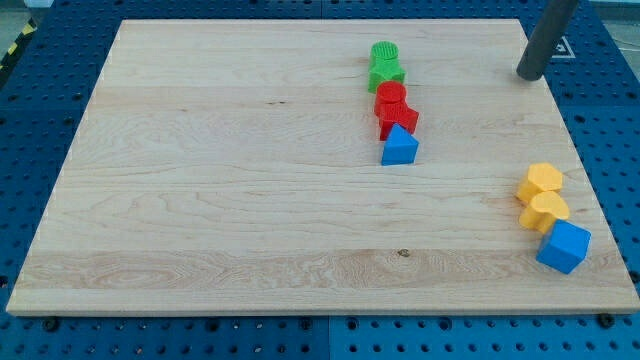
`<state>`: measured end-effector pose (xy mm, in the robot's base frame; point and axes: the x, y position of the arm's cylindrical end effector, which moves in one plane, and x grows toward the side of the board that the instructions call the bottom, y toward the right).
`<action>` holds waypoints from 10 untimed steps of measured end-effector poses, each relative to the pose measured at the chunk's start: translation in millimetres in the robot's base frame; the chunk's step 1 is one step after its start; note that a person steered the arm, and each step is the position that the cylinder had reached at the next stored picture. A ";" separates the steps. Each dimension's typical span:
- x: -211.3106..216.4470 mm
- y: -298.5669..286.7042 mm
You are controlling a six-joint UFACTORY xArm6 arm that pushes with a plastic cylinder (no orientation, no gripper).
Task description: Move the blue triangle to the bottom center of the board
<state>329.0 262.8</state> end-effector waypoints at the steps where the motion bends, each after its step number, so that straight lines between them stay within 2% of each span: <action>1: 39.2 -26.1; 3: 105.9 -88.7; 7: 106.6 -238.6; 8: 134.7 -246.3; 10: 182.4 -219.3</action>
<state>511.3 43.4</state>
